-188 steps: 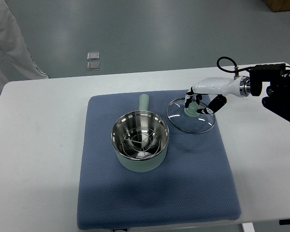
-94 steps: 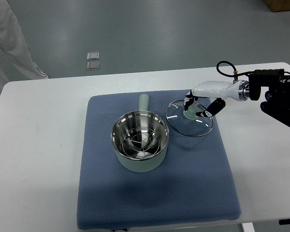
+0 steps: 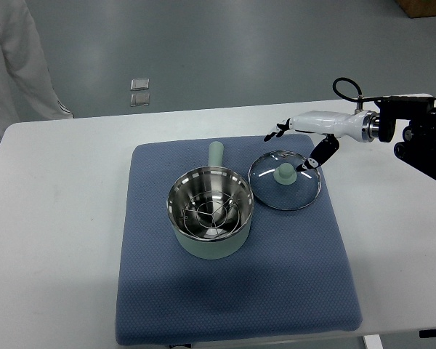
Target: Open lid and place right of pot
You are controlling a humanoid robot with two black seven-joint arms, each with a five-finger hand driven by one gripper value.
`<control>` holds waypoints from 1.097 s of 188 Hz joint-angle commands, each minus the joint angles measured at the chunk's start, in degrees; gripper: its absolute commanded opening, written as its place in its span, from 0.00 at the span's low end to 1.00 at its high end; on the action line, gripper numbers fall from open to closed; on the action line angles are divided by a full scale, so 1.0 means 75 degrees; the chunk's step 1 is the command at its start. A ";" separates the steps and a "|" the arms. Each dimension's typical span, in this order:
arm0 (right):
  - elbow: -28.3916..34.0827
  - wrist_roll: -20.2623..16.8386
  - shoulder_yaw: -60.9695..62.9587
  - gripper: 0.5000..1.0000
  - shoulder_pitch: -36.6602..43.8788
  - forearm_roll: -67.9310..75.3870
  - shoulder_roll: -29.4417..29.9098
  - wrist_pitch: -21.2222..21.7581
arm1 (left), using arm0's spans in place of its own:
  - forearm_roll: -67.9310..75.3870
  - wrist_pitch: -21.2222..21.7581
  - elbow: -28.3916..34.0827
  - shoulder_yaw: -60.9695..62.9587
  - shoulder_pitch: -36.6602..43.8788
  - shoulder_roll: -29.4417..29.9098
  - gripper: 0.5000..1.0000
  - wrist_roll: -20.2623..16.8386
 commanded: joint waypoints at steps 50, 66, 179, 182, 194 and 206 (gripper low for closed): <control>-0.1010 0.0000 0.0594 0.79 -0.0176 0.6047 0.0085 0.0173 | 0.0001 -0.0004 0.0000 0.0000 0.0001 0.0000 1.00 0.0000; -0.1338 0.0000 0.0582 0.79 -0.0317 0.7454 0.0190 0.0208 | -0.0011 0.0008 0.0000 0.0000 0.0001 0.0000 1.00 0.0000; -0.2440 -0.1292 0.0676 0.86 -0.1383 1.1977 0.1538 -0.0027 | 0.0001 -0.0004 0.0000 0.0000 0.0001 0.0000 1.00 -0.0012; -0.2440 -0.1280 0.0664 0.86 -0.1395 1.1977 0.1550 -0.0027 | 0.0001 0.0008 0.0000 0.0000 0.0001 0.0000 1.00 0.0000; -0.2440 -0.1268 0.0676 0.86 -0.1395 1.1977 0.1573 -0.0038 | 0.0001 -0.0004 0.0000 0.0000 0.0001 0.0000 1.00 0.0000; -0.2463 -0.1256 0.0676 0.86 -0.1407 1.1977 0.1585 -0.0050 | 0.0001 0.0008 0.0000 0.0000 0.0001 0.0000 1.00 0.0000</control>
